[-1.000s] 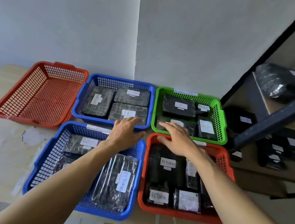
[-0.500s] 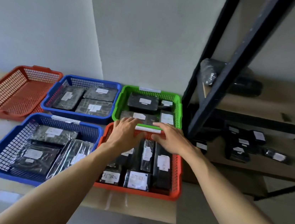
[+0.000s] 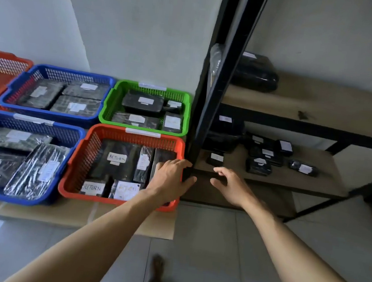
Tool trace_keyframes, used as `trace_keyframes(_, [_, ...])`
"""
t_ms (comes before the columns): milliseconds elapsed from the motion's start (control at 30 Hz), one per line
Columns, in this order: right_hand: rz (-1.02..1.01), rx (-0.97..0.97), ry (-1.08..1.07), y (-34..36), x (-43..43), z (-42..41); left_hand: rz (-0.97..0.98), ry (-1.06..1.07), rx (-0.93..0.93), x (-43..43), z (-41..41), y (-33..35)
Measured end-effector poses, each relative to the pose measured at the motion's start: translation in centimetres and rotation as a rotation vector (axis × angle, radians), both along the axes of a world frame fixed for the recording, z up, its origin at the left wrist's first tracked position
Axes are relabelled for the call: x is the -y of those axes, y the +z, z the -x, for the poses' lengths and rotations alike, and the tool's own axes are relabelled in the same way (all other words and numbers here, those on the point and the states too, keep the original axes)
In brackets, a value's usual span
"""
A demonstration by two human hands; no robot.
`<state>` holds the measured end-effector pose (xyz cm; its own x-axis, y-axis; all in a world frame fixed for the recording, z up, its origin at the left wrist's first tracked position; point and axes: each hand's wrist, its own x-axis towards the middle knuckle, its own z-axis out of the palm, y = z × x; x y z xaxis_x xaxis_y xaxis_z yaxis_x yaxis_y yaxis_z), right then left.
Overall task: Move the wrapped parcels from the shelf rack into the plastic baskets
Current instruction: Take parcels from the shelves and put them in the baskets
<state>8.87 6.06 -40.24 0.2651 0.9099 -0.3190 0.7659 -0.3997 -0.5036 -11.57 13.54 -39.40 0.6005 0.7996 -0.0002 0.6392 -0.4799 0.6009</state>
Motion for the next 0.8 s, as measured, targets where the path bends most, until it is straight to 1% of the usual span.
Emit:
trace_keyframes(100, [0.028, -0.006, -0.033, -1.1, 1.1, -3.0, 0.055, -0.012, 0.010, 2.1, -2.1, -0.3])
trace_keyframes(200, [0.030, -0.033, -0.064, -2.3, 1.3, -6.4, 0.093, 0.004, 0.015, 2.4, -4.7, -1.3])
trace_keyframes(367, [0.047, -0.065, -0.057, -5.6, -1.0, -12.4, 0.169, 0.094, -0.031, 1.3, -11.3, -3.7])
trace_keyframes(467, [0.078, -0.091, -0.049, -9.2, -3.4, -15.8, 0.242, 0.190, -0.052, 0.1, -15.7, -6.8])
trace_keyframes(633, [0.093, -0.138, -0.069, -15.8, -7.8, -19.3, 0.386, 0.335, -0.068, -1.6, -21.3, -14.1])
trace_keyframes(733, [0.068, -0.137, -0.039, -19.3, -10.6, -20.3, 0.390, 0.375, -0.073, -3.2, -23.3, -18.3])
trace_keyframes(800, [0.001, -0.155, -0.013, -21.8, -12.5, -20.6, 0.361, 0.380, -0.056, -4.5, -24.2, -20.5])
